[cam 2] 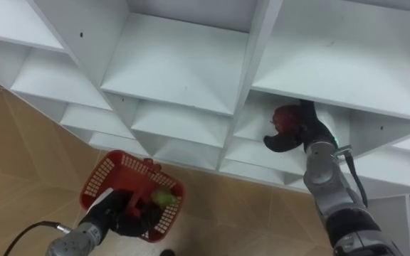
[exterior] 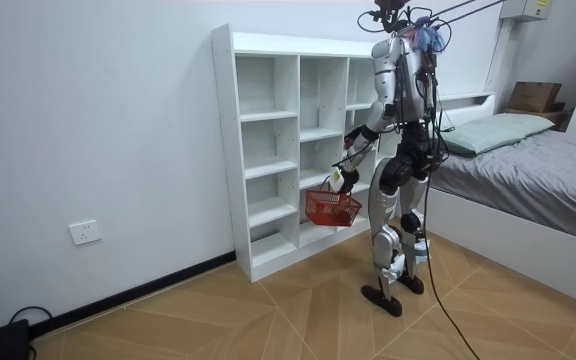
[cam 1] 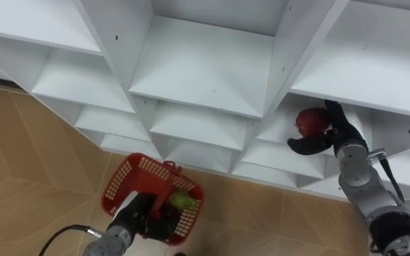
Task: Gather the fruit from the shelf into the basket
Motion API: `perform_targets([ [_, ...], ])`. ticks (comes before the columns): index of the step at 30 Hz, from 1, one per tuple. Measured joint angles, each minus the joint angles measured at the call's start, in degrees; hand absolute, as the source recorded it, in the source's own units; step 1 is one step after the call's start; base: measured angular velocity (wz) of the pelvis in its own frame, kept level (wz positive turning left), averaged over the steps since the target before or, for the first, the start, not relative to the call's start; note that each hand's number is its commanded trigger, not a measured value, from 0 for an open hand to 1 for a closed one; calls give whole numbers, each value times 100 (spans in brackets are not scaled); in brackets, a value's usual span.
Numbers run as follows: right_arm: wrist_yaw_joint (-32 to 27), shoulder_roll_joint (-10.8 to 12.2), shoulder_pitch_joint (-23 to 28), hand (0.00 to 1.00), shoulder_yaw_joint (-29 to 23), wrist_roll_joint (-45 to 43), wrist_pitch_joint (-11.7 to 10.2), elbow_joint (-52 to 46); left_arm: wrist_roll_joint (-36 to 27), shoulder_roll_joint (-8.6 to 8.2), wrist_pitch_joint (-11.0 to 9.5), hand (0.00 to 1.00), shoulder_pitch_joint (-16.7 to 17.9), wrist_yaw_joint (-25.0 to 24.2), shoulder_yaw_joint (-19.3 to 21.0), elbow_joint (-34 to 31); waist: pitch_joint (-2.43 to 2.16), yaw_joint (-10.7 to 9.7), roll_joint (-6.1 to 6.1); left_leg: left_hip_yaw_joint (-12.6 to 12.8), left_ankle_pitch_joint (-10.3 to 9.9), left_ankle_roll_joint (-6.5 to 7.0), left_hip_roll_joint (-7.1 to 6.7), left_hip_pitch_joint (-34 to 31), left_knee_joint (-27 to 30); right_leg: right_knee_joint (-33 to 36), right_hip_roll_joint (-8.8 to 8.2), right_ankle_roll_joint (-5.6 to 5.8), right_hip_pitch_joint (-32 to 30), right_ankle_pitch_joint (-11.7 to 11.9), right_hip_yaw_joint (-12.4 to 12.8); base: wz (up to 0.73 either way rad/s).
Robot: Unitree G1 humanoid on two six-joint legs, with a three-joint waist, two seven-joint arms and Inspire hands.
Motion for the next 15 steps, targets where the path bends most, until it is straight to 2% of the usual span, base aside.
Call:
perform_targets([
  [6, -13, -19, 0, 0, 95, -1, -5, 3, -5, 15, 0, 100, 3, 98, -114, 10, 0, -7, 0, 9, 0, 0, 2, 1, 0, 0, 0, 0, -1, 0, 15, 0],
  [7, -13, -19, 0, 24, 99, -1, -4, 3, -5, 20, 0, 100, 3, 98, -125, 14, 0, -6, 0, 9, 0, 0, 2, 1, 0, 0, 0, 0, -1, 0, 16, 0],
  [8, -16, -22, 0, 53, 109, 0, -4, 3, -6, 26, 0, 100, 4, 98, -141, 23, 0, -7, 0, 10, 0, 0, 2, 1, 0, 0, 0, 0, -1, 0, 16, 0],
  [9, -21, -32, 0, 100, 133, 0, -4, 4, -6, 27, 0, 100, 5, 98, -148, 31, 0, -7, 0, 10, 0, 0, 2, 0, 0, 0, 0, 0, -1, 0, 17, 0],
  [15, -245, -97, -17, 100, 153, -79, -4, 2, -7, 40, 0, 100, 4, 105, -199, 38, 0, -9, 0, 11, 0, 0, 2, 0, 0, 1, -2, 0, -1, 0, 11, 0],
])
